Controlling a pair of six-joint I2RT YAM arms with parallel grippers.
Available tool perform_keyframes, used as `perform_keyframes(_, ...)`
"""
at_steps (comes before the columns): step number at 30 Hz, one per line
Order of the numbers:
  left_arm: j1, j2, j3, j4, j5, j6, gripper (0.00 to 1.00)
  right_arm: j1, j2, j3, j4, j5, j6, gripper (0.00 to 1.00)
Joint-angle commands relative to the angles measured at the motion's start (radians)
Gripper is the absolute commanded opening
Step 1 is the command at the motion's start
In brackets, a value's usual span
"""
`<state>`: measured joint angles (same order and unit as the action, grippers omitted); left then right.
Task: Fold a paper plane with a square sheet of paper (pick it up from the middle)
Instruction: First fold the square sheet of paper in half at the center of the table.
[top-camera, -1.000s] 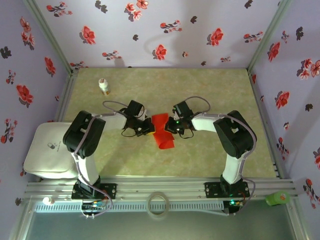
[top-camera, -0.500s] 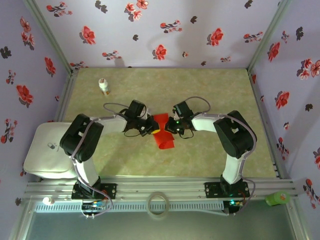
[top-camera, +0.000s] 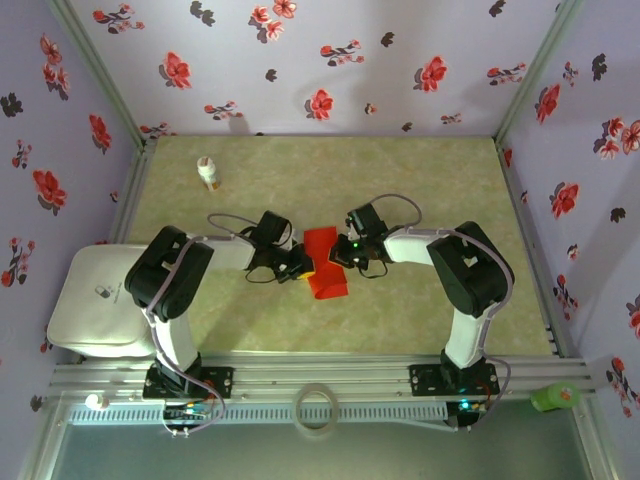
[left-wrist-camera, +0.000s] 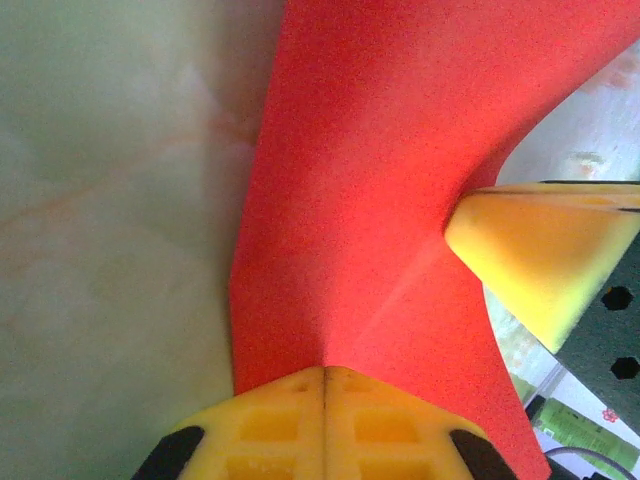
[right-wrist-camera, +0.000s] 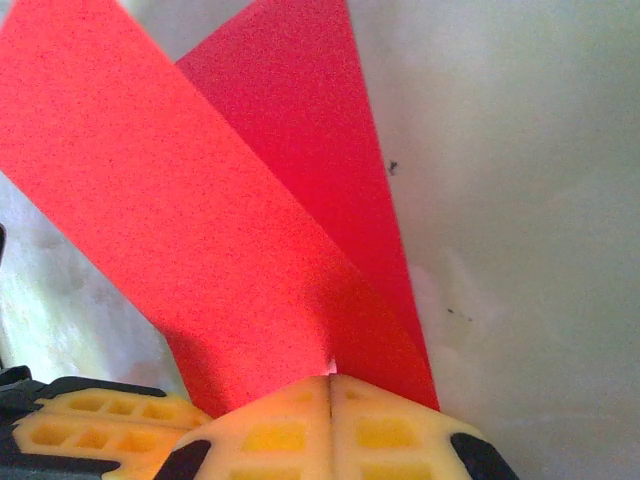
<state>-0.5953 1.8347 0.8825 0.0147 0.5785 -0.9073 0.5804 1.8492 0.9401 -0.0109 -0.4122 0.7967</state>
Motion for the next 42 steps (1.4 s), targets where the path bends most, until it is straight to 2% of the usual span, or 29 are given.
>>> perform_keyframes(1,-0.013,-0.05,0.033,-0.084,-0.028,0.034,0.0,0.002,0.05,-0.048,-0.113,0.085,0.013,0.0)
perform_keyframes(8,-0.025,-0.057,0.015,0.071,0.026,-0.097,0.0,0.002,0.043,-0.049,-0.111,0.09,0.02,0.0)
perform_keyframes(15,-0.029,-0.029,-0.065,0.108,0.042,-0.102,0.0,0.002,0.044,-0.055,-0.103,0.088,0.026,0.0)
perform_keyframes(23,-0.031,-0.024,-0.13,0.047,-0.008,-0.007,0.0,0.004,0.04,-0.072,-0.093,0.089,0.036,0.0)
perform_keyframes(33,-0.042,-0.165,-0.084,0.064,-0.02,-0.052,0.0,0.004,0.038,-0.062,-0.108,0.091,0.033,0.0)
perform_keyframes(42,-0.061,-0.113,-0.125,0.158,0.019,-0.11,0.0,0.007,0.039,-0.055,-0.119,0.096,0.027,0.0)
